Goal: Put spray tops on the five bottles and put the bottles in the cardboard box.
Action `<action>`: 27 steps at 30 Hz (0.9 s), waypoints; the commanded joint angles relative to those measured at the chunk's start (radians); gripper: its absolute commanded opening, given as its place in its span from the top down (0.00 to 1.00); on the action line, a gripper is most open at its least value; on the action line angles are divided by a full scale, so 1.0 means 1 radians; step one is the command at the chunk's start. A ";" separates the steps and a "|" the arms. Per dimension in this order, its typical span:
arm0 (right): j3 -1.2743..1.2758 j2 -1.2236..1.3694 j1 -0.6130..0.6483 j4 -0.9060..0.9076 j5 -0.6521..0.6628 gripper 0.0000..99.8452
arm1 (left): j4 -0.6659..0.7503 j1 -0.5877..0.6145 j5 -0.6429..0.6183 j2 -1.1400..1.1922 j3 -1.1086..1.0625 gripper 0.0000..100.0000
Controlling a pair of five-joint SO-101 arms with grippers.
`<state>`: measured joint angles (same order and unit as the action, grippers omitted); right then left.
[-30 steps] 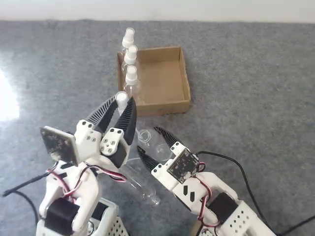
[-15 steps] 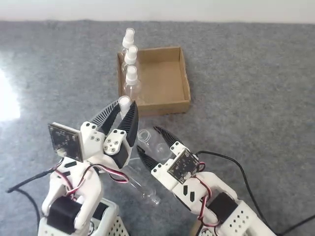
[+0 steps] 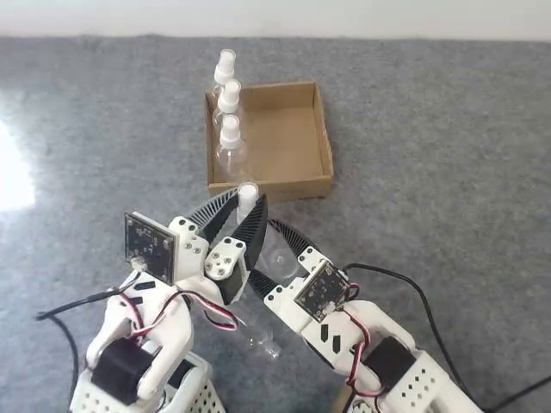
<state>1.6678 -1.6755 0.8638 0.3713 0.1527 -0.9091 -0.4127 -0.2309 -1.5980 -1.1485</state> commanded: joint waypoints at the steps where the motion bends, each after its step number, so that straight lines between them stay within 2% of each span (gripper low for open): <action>1: 0.021 -0.022 -0.015 -0.027 0.009 0.90 | 0.015 -0.003 0.012 -0.008 0.005 0.99; 6: 0.021 -0.022 -0.053 -0.048 0.008 0.90 | 0.015 -0.005 0.014 -0.008 -0.012 0.99; 11: 0.021 -0.022 -0.067 -0.065 -0.061 0.89 | 0.021 -0.006 0.014 -0.006 -0.022 0.99; 25: 0.021 -0.022 -0.067 -0.067 -0.066 0.89 | 0.025 -0.006 0.014 -0.006 -0.053 0.98; 27: 0.020 -0.022 -0.068 -0.067 -0.066 0.89 | 0.021 -0.006 0.014 -0.006 -0.054 0.95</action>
<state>1.6678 -1.6755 0.8224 0.3314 0.0959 -0.9091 -0.4173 -0.2279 -1.5996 -1.2083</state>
